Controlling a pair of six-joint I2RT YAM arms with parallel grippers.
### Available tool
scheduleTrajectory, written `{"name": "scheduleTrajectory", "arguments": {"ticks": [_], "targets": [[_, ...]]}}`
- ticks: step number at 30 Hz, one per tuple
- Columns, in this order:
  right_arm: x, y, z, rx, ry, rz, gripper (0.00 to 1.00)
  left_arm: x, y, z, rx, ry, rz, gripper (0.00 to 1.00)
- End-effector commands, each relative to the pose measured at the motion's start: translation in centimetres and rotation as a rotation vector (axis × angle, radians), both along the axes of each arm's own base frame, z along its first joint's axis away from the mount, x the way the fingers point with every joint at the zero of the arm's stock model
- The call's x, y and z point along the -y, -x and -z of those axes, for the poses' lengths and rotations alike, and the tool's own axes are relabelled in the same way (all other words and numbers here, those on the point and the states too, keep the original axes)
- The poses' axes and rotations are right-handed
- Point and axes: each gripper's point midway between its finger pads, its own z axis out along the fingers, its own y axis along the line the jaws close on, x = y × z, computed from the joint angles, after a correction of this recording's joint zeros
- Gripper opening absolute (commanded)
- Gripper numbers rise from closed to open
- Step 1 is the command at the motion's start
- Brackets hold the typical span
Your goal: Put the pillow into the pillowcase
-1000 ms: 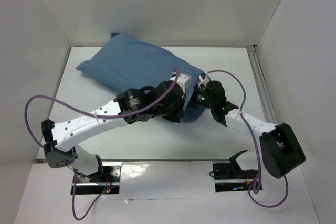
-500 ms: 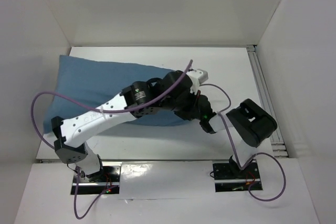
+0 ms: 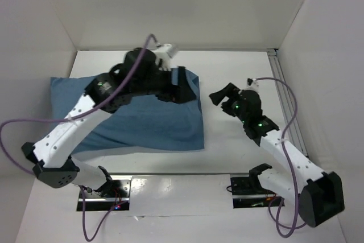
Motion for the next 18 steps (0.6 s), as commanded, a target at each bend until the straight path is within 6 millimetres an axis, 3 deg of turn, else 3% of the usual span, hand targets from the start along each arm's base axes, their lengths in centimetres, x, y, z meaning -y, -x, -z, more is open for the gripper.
{"name": "scheduleTrajectory", "arguments": {"ticks": [1,2,3,4,5,6,7,9,10,11,13,14,16,17,18], "targets": [[5.9,2.8,2.6,-0.166,0.234,0.061,0.87,-7.1,-2.3,1.0,0.022,-0.094,-0.184,0.87],[5.8,2.8,2.2,-0.16,0.236,0.035,0.87,-9.2,-2.6,0.9,0.024,-0.104,-0.246,0.87],[5.0,2.6,1.2,-0.123,0.227,-0.009,0.87,-13.0,-4.7,2.0,0.006,-0.156,-0.394,0.87],[4.4,2.4,0.6,-0.097,0.234,-0.053,0.87,-15.4,-5.2,2.8,-0.012,-0.19,-0.472,0.87],[2.4,2.1,-1.4,-0.035,0.201,-0.136,0.91,-17.6,-5.1,3.9,-0.043,-0.233,-0.541,0.87],[1.3,1.9,-2.0,-0.015,0.198,-0.184,0.91,-20.2,-5.1,4.0,-0.034,-0.25,-0.63,0.87],[0.0,1.5,-1.5,-0.031,0.208,-0.229,0.93,-23.4,-5.7,5.7,-0.072,-0.282,-0.741,0.87],[-3.9,1.3,-3.6,0.042,0.234,-0.349,0.96,-26.6,-4.6,6.7,-0.099,-0.286,-0.851,0.87],[-5.7,0.9,-2.3,0.015,0.261,-0.402,0.99,-28.7,-4.5,8.8,-0.147,-0.308,-0.924,0.87],[-8.2,1.2,-3.6,0.063,0.296,-0.463,0.99,-29.7,-4.3,9.7,-0.157,-0.323,-0.951,0.87],[-11.0,1.0,-3.3,0.087,0.35,-0.519,0.99,-30.7,-4.3,11.6,-0.205,-0.3,-0.947,0.87],[-12.6,0.1,-2.3,0.077,0.409,-0.544,0.99,-31.1,-3.9,13.4,-0.238,-0.314,-0.931,0.87],[-14.8,-0.3,-0.9,0.074,0.478,-0.567,0.99,-32.1,-4.5,14.8,-0.258,-0.285,-0.955,0.87],[-15.5,-1.0,1.7,0.02,0.506,-0.58,0.99,-32.2,-4.3,16.5,-0.284,-0.283,-0.945,0.87],[-17.0,-1.2,1.7,0.036,0.469,-0.626,0.99,-32.2,-4.4,17.1,-0.285,-0.282,-0.928,0.87]]}}
